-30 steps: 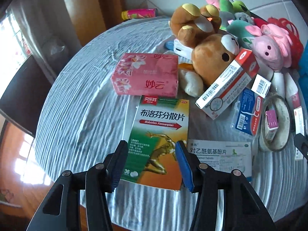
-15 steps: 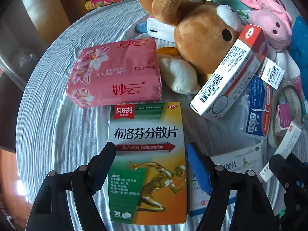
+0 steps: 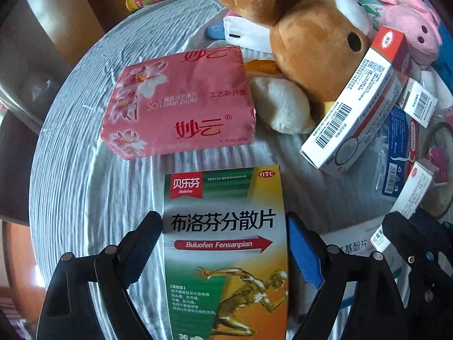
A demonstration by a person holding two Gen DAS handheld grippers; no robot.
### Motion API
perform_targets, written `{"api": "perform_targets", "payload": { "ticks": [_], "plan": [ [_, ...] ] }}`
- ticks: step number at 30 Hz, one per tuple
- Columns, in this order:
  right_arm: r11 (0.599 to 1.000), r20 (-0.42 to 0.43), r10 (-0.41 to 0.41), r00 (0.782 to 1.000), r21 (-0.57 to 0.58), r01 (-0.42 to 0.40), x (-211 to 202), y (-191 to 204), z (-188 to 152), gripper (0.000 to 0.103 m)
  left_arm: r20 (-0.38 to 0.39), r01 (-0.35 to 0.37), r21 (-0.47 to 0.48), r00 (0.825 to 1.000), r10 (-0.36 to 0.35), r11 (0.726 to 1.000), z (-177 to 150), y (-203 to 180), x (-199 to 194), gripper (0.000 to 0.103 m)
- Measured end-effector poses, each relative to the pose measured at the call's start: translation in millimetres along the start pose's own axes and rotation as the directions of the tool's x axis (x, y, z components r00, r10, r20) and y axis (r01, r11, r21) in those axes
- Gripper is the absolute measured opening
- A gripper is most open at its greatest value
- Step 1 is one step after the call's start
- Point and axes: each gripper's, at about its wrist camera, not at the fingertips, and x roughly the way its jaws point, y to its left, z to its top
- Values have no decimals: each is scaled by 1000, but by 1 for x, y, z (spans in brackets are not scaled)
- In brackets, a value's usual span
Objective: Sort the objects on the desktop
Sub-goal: 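Lift the ibuprofen box with the left tool while the right tool carries the leaflet toward the crate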
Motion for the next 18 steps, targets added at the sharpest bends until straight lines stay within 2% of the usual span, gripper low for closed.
{"api": "perform_targets", "payload": {
  "ticks": [3, 9, 14, 18],
  "plan": [
    [1000, -11, -12, 1000, -16, 12, 5, 5, 3, 26, 18, -28, 6, 999, 27, 1000, 6, 0, 3, 88],
    [999, -19, -17, 1000, -27, 17, 9, 8, 6, 26, 49, -3, -24, 999, 5, 1000, 6, 6, -1, 86],
    [999, -19, -14, 1000, -37, 14, 12, 14, 7, 26, 41, 34, -46, 999, -32, 998, 6, 18, 1, 86],
    [999, -21, -14, 1000, -48, 13, 15, 21, 9, 26, 31, 12, -24, 999, -11, 1000, 6, 20, 11, 89]
  ]
}}
